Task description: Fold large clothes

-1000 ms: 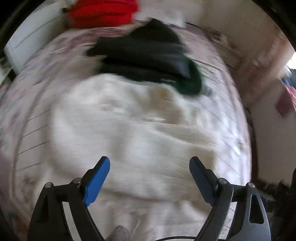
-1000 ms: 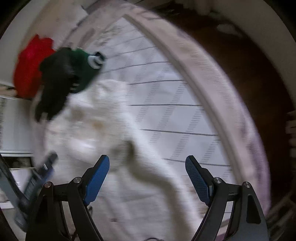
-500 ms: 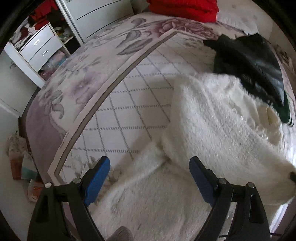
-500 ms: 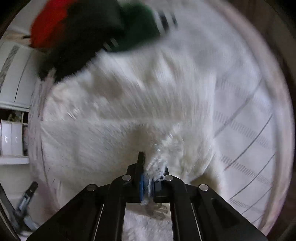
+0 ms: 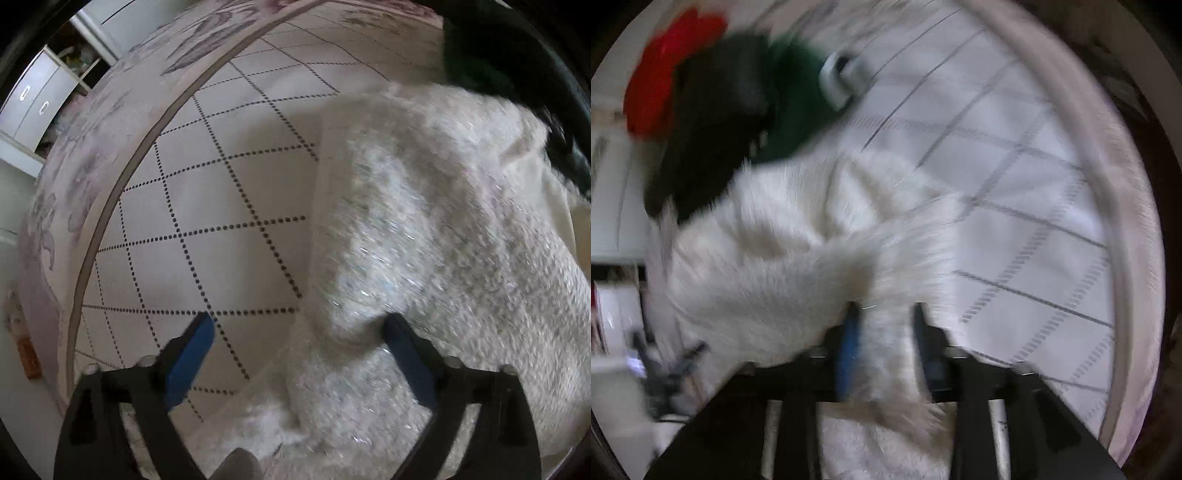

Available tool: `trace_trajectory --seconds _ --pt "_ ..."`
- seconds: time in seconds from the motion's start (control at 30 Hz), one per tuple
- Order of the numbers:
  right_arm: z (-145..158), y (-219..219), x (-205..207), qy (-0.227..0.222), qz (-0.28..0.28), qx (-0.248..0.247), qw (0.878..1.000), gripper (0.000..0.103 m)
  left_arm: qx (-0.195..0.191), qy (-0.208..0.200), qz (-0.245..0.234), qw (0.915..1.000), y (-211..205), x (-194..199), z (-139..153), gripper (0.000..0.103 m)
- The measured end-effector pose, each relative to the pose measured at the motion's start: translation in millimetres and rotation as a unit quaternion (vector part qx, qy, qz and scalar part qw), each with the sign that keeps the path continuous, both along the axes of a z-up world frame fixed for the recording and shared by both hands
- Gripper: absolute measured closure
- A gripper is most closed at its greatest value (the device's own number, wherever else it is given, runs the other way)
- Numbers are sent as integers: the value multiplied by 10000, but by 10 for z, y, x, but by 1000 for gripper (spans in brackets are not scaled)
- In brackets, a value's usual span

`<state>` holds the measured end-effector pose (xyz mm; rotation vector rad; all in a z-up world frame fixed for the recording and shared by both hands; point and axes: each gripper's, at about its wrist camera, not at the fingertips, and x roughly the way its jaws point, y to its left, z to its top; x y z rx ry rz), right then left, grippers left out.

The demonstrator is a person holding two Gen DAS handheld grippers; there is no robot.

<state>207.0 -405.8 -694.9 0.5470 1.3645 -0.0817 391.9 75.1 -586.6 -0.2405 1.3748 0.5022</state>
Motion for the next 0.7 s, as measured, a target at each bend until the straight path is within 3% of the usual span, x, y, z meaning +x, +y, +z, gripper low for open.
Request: trace_trajectory --seconds 0.07,0.13,0.2,0.27,0.33,0.37,0.4,0.47,0.53,0.57,0.67,0.7 --pt "84 -71 -177 165 123 -350 9992 47 33 -13 -26 10000 -16 -34 67 3" --pt "-30 -7 -300 590 590 -480 9954 47 116 -83 -49 9999 -77 -113 203 3" --pt "-235 194 -446 1055 1305 -627 9838 47 212 -165 -108 9996 -188 -224 370 3" --pt "-400 383 -465 1090 1793 -577 9760 47 323 -160 -199 9992 -286 -310 458 3" --pt "-517 471 -407 944 1830 -422 9777 61 443 -125 -277 9986 -344 -397 499 3" --pt "-551 427 -363 841 1610 -314 9829 87 482 -90 -302 9983 -355 -431 507 3" --pt "-583 316 -334 762 1233 -307 9890 93 518 -23 -321 9981 -360 -495 511 3" --pt "-779 10 -370 945 317 33 9950 93 520 83 -337 9980 -361 -638 523 3" --pt "-964 -120 -480 1191 -164 373 9920 92 499 194 -368 9979 -336 -799 561 3" --pt "-937 -91 -499 1181 -82 362 9923 92 472 250 -360 9979 -313 -885 602 3" --pt "-717 -10 -582 1329 115 156 9909 69 397 290 -297 9983 -281 -1131 755 3" --pt "-627 -3 -650 1319 155 116 9911 67 375 334 -265 9984 -285 -1263 831 3"
